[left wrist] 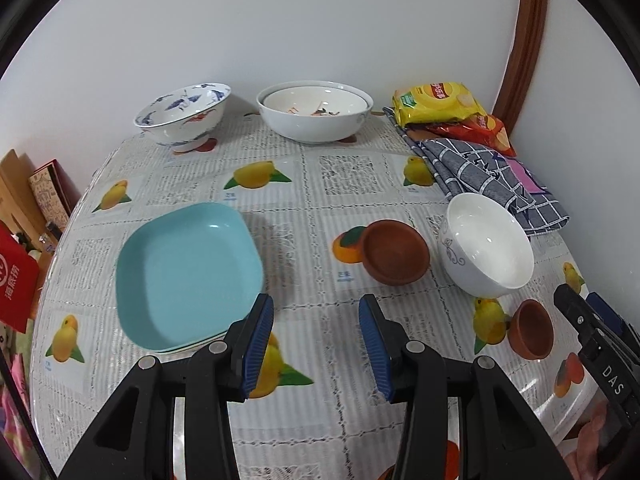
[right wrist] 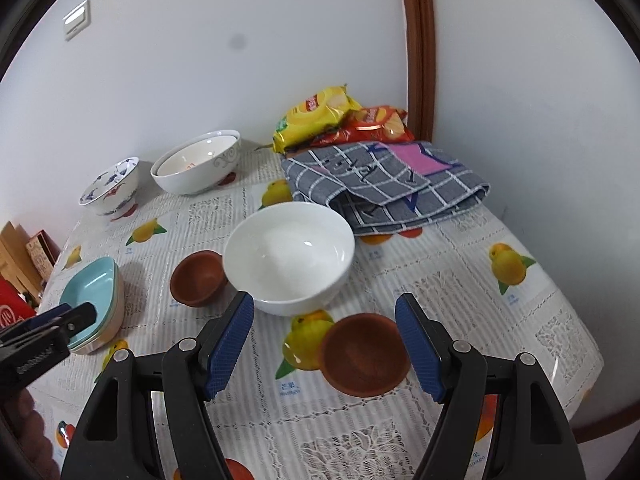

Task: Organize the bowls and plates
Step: 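Move both grippers away from the plates toward the terracotta bowls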

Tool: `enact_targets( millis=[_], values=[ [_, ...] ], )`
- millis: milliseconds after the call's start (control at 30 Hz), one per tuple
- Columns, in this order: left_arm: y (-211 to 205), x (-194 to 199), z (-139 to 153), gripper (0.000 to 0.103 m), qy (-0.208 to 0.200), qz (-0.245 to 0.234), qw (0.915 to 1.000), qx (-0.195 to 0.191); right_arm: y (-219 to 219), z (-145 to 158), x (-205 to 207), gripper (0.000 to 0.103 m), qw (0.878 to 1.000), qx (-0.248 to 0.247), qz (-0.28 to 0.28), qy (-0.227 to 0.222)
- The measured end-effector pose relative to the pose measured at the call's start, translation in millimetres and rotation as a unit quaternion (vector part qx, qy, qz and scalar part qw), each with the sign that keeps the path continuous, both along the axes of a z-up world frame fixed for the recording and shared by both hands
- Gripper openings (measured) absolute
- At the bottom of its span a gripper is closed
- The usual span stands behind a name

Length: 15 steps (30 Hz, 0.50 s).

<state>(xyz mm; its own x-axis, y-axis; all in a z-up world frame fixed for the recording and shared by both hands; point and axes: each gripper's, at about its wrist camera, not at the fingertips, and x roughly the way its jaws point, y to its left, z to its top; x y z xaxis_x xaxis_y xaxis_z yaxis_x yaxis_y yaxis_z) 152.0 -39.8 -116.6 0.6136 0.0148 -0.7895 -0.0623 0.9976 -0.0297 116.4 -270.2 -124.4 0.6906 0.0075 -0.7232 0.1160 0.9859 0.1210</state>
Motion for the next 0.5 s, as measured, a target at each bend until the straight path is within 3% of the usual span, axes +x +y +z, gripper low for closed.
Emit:
enact_targets(
  millis=[500],
  values=[
    [-16.1,44.2,-33.0,0.042,0.033,0.005,0.999,-0.03,-58.1,-25.8,0.8,0.071,0.996,0.032,-0.069,0.045]
  ],
)
